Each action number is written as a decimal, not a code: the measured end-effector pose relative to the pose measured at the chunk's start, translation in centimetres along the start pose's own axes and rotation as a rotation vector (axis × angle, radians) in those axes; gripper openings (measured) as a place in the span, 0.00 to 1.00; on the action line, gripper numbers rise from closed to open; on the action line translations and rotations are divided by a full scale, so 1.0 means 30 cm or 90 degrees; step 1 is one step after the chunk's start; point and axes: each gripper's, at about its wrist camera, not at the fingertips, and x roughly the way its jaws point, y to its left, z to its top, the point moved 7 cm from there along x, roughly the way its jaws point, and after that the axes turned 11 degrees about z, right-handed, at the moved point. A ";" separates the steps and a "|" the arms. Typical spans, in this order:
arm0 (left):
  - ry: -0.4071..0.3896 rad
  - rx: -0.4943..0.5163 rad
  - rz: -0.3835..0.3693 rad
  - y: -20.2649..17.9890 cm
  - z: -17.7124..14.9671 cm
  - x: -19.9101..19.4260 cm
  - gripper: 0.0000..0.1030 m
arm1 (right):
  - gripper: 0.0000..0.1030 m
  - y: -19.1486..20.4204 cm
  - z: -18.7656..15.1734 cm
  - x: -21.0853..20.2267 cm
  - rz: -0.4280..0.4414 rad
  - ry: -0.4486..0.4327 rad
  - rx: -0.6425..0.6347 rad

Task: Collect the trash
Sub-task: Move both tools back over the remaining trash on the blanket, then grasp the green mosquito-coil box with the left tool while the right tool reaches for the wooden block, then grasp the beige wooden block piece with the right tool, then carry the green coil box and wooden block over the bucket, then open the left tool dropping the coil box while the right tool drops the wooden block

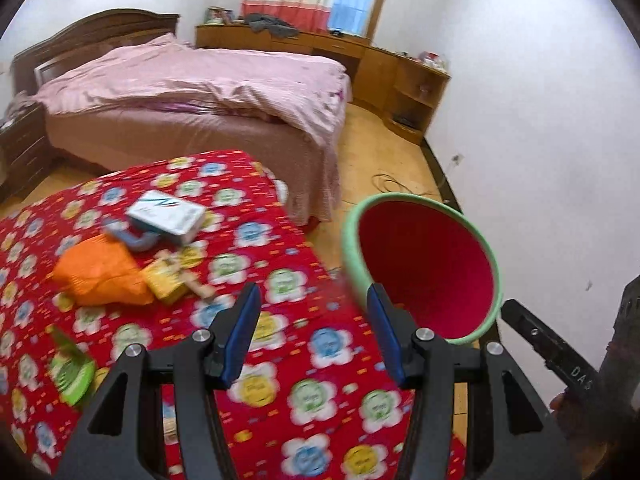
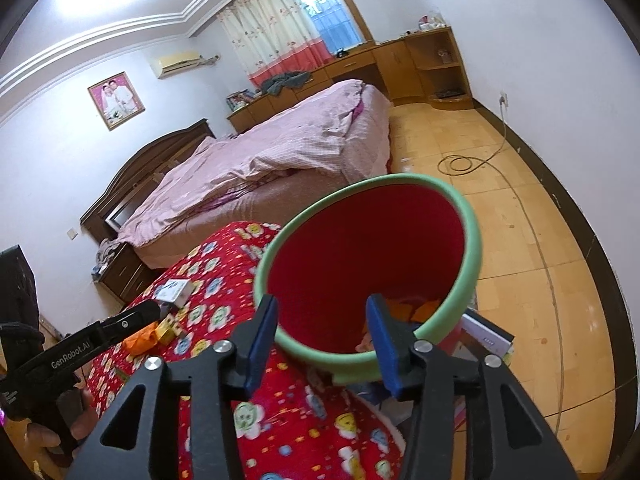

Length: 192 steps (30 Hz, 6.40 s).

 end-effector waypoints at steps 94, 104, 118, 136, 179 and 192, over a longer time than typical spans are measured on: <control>0.038 -0.192 0.235 0.943 -0.169 0.176 0.66 | 0.16 0.575 -0.282 0.750 0.066 0.263 -0.257; 0.012 -0.196 0.218 0.929 -0.154 0.142 0.66 | 0.12 0.556 -0.305 0.615 0.074 0.240 -0.219; -0.021 -0.177 0.188 0.848 -0.107 0.039 0.66 | 0.12 0.462 -0.223 0.249 0.040 0.140 -0.185; -0.048 -0.033 0.048 0.365 0.028 -0.149 0.66 | 0.12 0.248 -0.069 -0.015 0.017 0.025 -0.080; 0.074 0.167 -0.097 -0.442 -0.007 0.276 0.67 | 0.15 -0.231 0.064 0.086 -0.050 0.019 0.055; 0.059 0.152 -0.114 -0.432 0.013 0.215 0.68 | 0.24 -0.235 0.062 0.044 -0.042 -0.003 0.070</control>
